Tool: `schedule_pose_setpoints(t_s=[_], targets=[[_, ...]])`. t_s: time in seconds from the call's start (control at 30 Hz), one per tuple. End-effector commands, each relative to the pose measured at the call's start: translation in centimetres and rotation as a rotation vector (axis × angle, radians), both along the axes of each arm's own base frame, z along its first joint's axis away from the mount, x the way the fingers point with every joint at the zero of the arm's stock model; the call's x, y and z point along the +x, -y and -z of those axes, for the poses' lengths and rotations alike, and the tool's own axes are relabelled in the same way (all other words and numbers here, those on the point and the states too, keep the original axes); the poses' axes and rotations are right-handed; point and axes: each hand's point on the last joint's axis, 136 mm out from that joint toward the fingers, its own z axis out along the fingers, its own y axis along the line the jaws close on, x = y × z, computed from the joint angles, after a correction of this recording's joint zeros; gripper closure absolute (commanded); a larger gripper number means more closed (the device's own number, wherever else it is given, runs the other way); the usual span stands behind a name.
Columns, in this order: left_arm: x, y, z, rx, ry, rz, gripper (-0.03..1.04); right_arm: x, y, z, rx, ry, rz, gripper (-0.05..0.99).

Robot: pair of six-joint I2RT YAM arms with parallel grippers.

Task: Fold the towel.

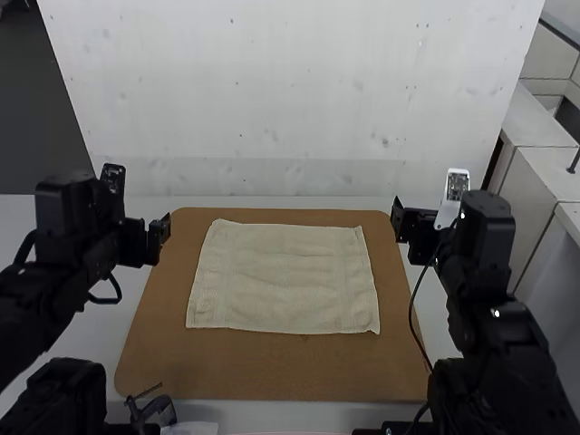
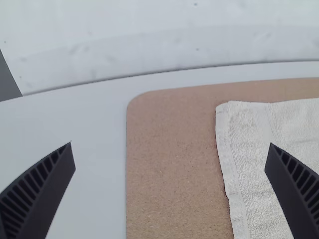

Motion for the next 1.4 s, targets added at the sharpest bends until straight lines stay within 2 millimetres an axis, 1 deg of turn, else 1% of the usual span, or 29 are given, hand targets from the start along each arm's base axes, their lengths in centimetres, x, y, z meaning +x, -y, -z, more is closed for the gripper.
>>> schedule_pose_setpoints(t_s=[0.0, 0.17, 0.3, 0.43, 0.57, 0.7, 0.87, 0.93, 1.1, 1.17, 1.2, 1.23, 1.3, 1.33, 1.37], targets=[[1.8, 0.8, -0.5, -0.035, -0.061, 0.014, 0.02, 2.1, -0.5, 0.4, 0.008, -0.097, -0.015, -0.03], [3.7, 1.1, 1.6, -0.037, -0.165, 0.026, 0.04, 5.3, -0.9, 2.7, 0.005, -0.259, -0.028, -0.02], [5.1, 1.3, 2.8, -0.036, -0.199, 0.029, 0.04, 8.1, -1.1, 5.3, 0.004, -0.371, -0.029, -0.02], [6.2, 0.9, 3.1, -0.032, -0.190, 0.015, 0.04, 10.5, -1.5, 7.7, -0.003, -0.454, -0.037, -0.02], [6.5, 0.6, 3.6, -0.033, -0.198, 0.014, 0.04, 12.3, -3.0, 9.7, -0.011, -0.508, -0.071, -0.02], [6.4, 0.8, 3.9, -0.045, -0.208, 0.025, 0.04, 13.3, -4.8, 12.1, 0.022, -0.566, -0.106, -0.02], [6.3, 1.0, 4.1, -0.047, -0.212, 0.031, 0.04, 14.6, -6.2, 14.9, 0.019, -0.617, -0.126, -0.02], [6.2, 1.0, 4.3, -0.047, -0.215, 0.033, 0.04, 15.0, -6.6, 15.7, 0.010, -0.631, -0.129, -0.02], [6.1, 1.2, 4.9, -0.048, -0.226, 0.037, 0.04, 16.1, -7.4, 16.8, 0.002, -0.643, -0.123, -0.02], [6.1, 1.2, 5.2, -0.047, -0.230, 0.039, 0.04, 16.3, -7.8, 17.2, -0.009, -0.648, -0.114, -0.02], [6.2, 1.2, 5.4, -0.046, -0.232, 0.038, 0.04, 16.3, -7.9, 17.7, -0.021, -0.659, -0.106, -0.01], [6.3, 1.2, 5.4, -0.046, -0.233, 0.038, 0.04, 16.3, -8.0, 18.1, -0.031, -0.667, -0.098, 0.01], [6.3, 1.2, 5.9, -0.045, -0.245, 0.035, 0.04, 16.3, -8.0, 19.5, -0.063, -0.694, -0.078, 0.10], [6.5, 1.1, 5.9, -0.045, -0.239, 0.034, 0.04, 16.2, -8.0, 20.2, -0.079, -0.714, -0.068, 0.15], [6.6, 1.1, 6.2, -0.043, -0.245, 0.033, 0.04, 16.1, -8.0, 20.7, -0.092, -0.732, -0.063, 0.23]])
